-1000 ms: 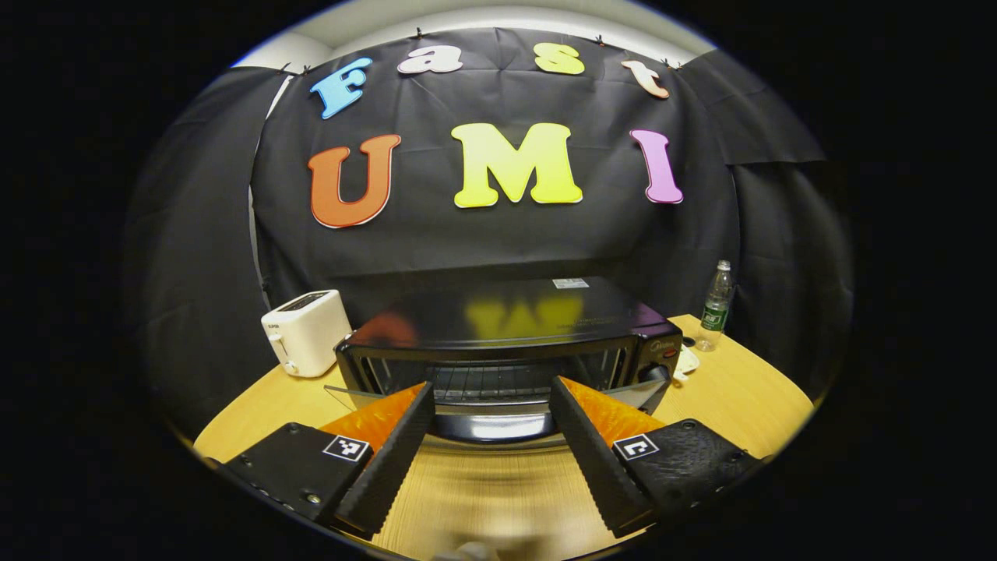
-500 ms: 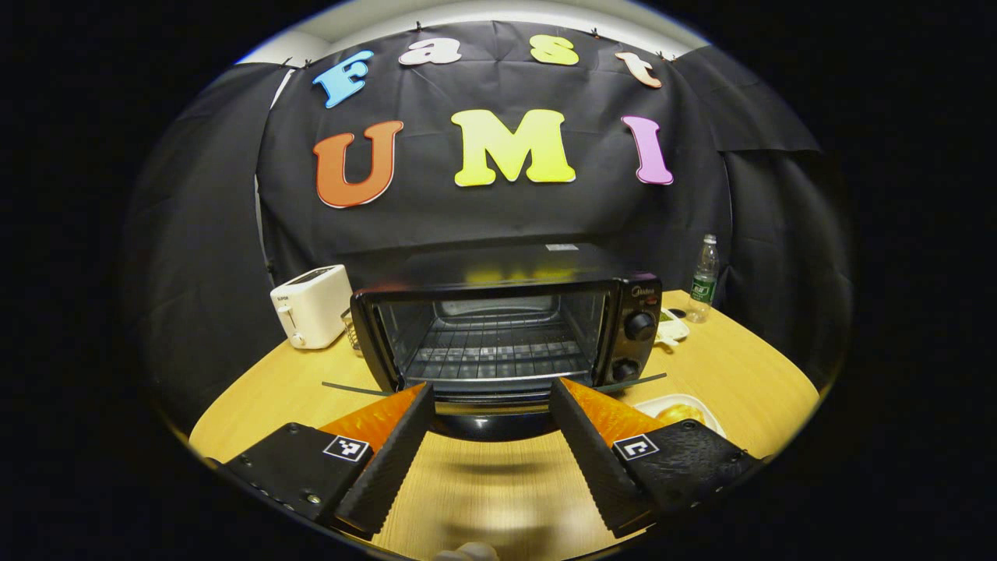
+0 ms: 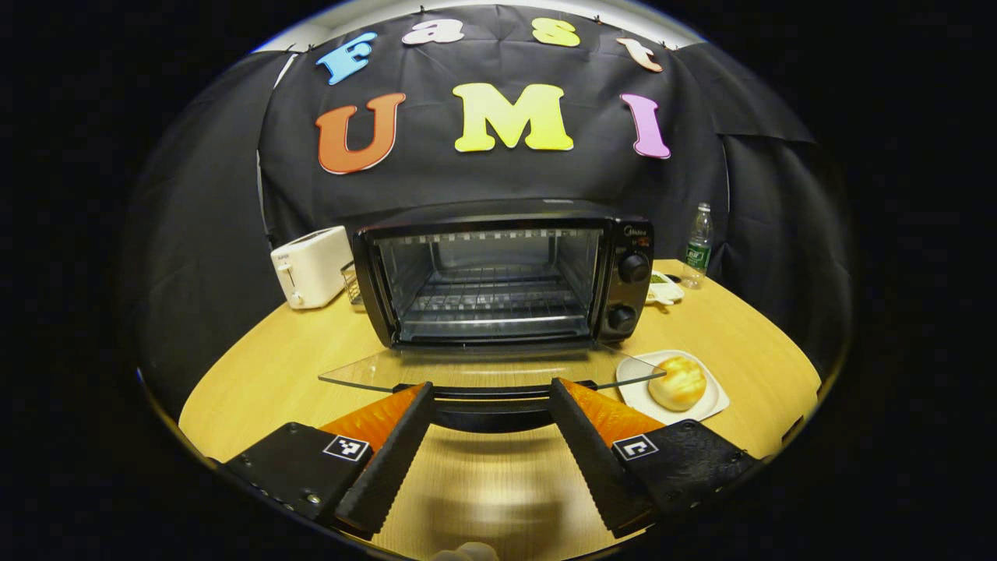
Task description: Open the electric oven with the left hand, put the food in, and close the electric oven.
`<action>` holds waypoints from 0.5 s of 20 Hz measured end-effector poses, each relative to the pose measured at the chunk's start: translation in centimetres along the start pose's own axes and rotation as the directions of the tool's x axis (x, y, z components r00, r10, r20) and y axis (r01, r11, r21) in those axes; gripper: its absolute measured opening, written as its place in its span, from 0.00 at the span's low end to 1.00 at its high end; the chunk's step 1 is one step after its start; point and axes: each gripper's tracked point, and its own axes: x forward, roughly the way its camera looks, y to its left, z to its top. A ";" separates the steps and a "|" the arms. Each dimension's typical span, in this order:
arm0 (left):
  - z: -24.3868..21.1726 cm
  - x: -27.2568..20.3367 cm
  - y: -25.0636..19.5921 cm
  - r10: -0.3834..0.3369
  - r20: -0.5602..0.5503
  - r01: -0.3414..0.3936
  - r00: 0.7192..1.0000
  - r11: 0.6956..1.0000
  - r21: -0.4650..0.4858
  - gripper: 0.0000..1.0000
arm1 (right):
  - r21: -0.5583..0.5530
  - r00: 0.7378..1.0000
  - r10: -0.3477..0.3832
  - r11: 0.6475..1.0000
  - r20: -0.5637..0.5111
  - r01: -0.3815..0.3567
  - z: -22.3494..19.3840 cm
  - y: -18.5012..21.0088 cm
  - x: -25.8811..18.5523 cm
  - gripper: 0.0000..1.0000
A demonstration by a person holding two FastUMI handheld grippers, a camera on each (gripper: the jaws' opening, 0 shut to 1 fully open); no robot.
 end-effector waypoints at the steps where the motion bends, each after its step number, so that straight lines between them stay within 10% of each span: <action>1: -1.0 0.1 -0.1 -0.005 -0.022 0.005 1.000 1.000 -0.001 0.98 | 0.000 1.000 -0.001 1.000 -0.005 0.001 -0.2 -0.1 0.1 0.99; 8: -5.5 1.4 -0.5 -0.022 -0.128 0.016 0.992 0.999 -0.044 1.00 | -0.016 0.999 -0.018 1.000 -0.029 0.017 -1.5 -0.5 0.2 0.99; 9: -5.4 1.3 -0.7 -0.022 -0.122 0.018 0.992 0.999 -0.032 0.82 | -0.018 0.999 -0.017 1.000 -0.034 0.017 -1.8 -0.4 0.2 0.99; 10: -5.4 1.2 -0.8 -0.019 -0.126 0.016 0.992 1.000 -0.022 0.93 | -0.018 0.999 -0.018 1.000 -0.039 0.017 -2.0 -0.4 0.3 0.99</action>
